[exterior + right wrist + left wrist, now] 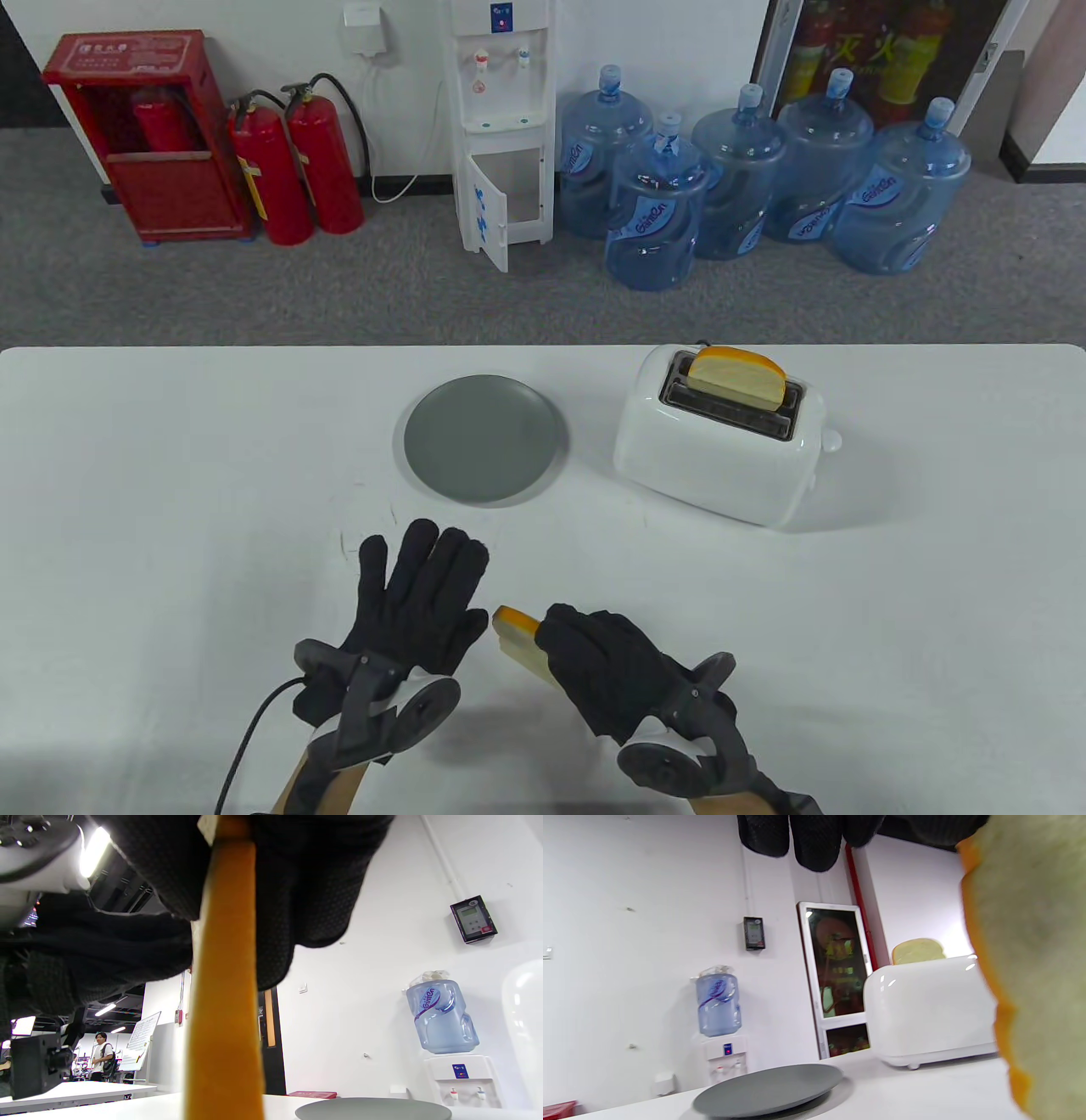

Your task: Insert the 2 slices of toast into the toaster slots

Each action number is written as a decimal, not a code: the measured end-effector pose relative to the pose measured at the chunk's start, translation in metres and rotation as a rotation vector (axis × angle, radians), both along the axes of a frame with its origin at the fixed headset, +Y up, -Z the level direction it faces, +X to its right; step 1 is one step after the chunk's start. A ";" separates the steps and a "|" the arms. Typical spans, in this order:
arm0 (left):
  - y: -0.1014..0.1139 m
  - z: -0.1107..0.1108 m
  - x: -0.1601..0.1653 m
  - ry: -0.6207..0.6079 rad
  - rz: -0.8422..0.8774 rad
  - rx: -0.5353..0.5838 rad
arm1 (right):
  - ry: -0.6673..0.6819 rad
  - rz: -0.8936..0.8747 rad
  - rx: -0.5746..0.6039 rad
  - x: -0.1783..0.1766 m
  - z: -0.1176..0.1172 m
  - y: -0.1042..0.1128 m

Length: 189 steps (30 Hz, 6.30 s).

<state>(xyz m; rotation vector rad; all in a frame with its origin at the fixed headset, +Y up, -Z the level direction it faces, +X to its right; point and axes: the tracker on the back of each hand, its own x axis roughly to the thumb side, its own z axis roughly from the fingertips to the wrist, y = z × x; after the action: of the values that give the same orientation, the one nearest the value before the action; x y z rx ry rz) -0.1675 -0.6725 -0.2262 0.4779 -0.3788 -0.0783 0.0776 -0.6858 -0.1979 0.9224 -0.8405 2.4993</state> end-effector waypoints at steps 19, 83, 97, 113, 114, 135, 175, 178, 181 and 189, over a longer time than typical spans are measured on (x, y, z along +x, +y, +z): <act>-0.023 -0.033 -0.069 0.291 0.095 -0.168 | -0.020 0.003 0.003 0.003 -0.001 0.002; -0.028 -0.038 -0.094 0.345 0.186 -0.252 | -0.378 -0.435 -0.063 0.084 -0.079 0.246; -0.027 -0.038 -0.094 0.354 0.178 -0.258 | -0.453 -0.521 -0.188 0.119 -0.121 0.227; -0.031 -0.040 -0.097 0.371 0.163 -0.276 | -0.458 -0.549 -0.259 0.142 -0.156 0.185; -0.032 -0.040 -0.096 0.371 0.159 -0.277 | -0.460 -0.555 -0.264 0.144 -0.158 0.181; -0.033 -0.041 -0.094 0.376 0.125 -0.276 | -0.436 -0.545 -0.342 0.159 -0.186 0.130; -0.036 -0.043 -0.096 0.394 0.093 -0.286 | -0.419 -0.541 -0.462 0.170 -0.211 0.083; -0.036 -0.043 -0.096 0.394 0.091 -0.286 | -0.422 -0.541 -0.462 0.169 -0.210 0.083; -0.036 -0.043 -0.096 0.392 0.091 -0.285 | -0.428 -0.541 -0.474 0.169 -0.210 0.081; -0.036 -0.043 -0.095 0.393 0.087 -0.289 | -0.439 -0.541 -0.482 0.172 -0.210 0.077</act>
<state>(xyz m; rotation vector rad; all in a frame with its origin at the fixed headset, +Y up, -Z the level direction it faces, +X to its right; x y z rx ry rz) -0.2630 -0.7090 -0.2695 0.1844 0.0187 -0.0312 0.2495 -0.6087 -0.4084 -0.0242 -0.4705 2.2651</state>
